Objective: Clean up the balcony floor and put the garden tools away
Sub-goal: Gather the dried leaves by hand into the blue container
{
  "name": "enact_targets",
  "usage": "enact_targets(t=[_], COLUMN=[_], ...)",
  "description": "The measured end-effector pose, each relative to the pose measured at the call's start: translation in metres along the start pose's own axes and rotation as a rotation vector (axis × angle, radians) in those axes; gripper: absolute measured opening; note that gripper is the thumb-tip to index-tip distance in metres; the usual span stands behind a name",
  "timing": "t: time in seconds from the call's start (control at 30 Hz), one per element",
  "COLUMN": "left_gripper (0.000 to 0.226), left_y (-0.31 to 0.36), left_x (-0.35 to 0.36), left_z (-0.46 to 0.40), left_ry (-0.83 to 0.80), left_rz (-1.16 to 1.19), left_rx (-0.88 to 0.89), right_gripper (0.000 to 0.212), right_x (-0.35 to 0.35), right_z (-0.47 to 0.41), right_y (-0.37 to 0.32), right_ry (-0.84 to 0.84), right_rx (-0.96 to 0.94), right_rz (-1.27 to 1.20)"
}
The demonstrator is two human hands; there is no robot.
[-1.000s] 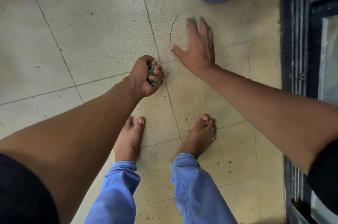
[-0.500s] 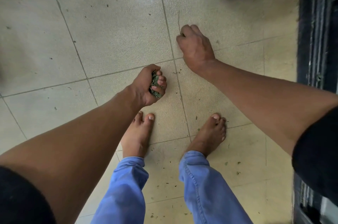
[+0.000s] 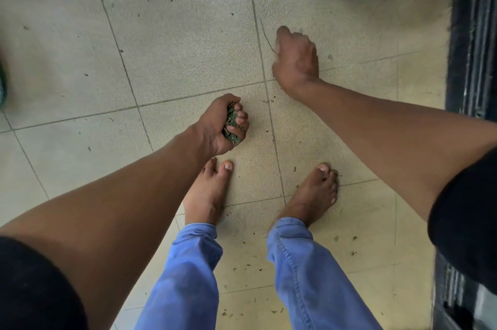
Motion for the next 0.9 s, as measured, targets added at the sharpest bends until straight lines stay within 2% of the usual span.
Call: enact_targets(t=[0.1, 0.2, 0.27, 0.33, 0.37, 0.43, 0.53, 0.6, 0.7, 0.8, 0.9], left_gripper=[0.038, 0.038, 0.035, 0.022, 0.016, 0.022, 0.062, 0.072, 0.066, 0.042, 0.034], left_y=[0.001, 0.002, 0.005, 0.010, 0.011, 0.009, -0.003, -0.009, -0.007, -0.001, 0.006], left_x=[0.002, 0.008, 0.011, 0.020, 0.027, 0.046, 0.088, 0.112, 0.135, 0.163, 0.193], left_z=[0.001, 0.009, 0.012, 0.022, 0.031, 0.052, 0.105, 0.138, 0.180, 0.229, 0.274], left_ry=[0.012, 0.029, 0.063, 0.069, 0.043, -0.026, -0.220, -0.308, -0.258, -0.223, -0.223], left_rz=[0.022, 0.049, 0.054, 0.065, 0.076, 0.115, 0.277, 0.352, 0.357, 0.354, 0.384], left_rx=[0.016, 0.061, 0.129, 0.193, 0.215, 0.240, 0.161, 0.148, 0.210, 0.260, 0.278], right_gripper=[0.024, 0.021, 0.023, 0.027, 0.028, 0.029, 0.027, 0.026, 0.024, 0.039, 0.048], right_x=[-0.010, -0.029, -0.050, -0.074, -0.087, -0.110, -0.142, -0.170, -0.225, -0.289, -0.334], right_z=[0.008, 0.031, 0.051, 0.072, 0.082, 0.098, 0.107, 0.106, 0.105, 0.098, 0.079], right_y=[0.006, -0.007, -0.024, -0.042, -0.049, -0.056, -0.059, -0.062, -0.068, -0.063, -0.050], right_ry=[-0.002, -0.111, -0.190, -0.215, -0.200, -0.121, 0.034, 0.153, 0.305, 0.445, 0.436], right_rx=[0.268, 0.447, 0.462, 0.414, 0.385, 0.310, 0.202, 0.118, 0.036, 0.009, 0.007], right_rz=[-0.297, -0.619, -0.788, -0.869, -0.872, -0.796, -0.656, -0.579, -0.528, -0.397, -0.479])
Point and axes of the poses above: each hand's wrist, its own z-axis away from the middle knuckle, its own x-axis out of the palm, y = z × x, the point moved 7 cm from there along -z, towards the middle knuckle, and after that the axes turned 12 degrees about y, right-handed, at the moved point
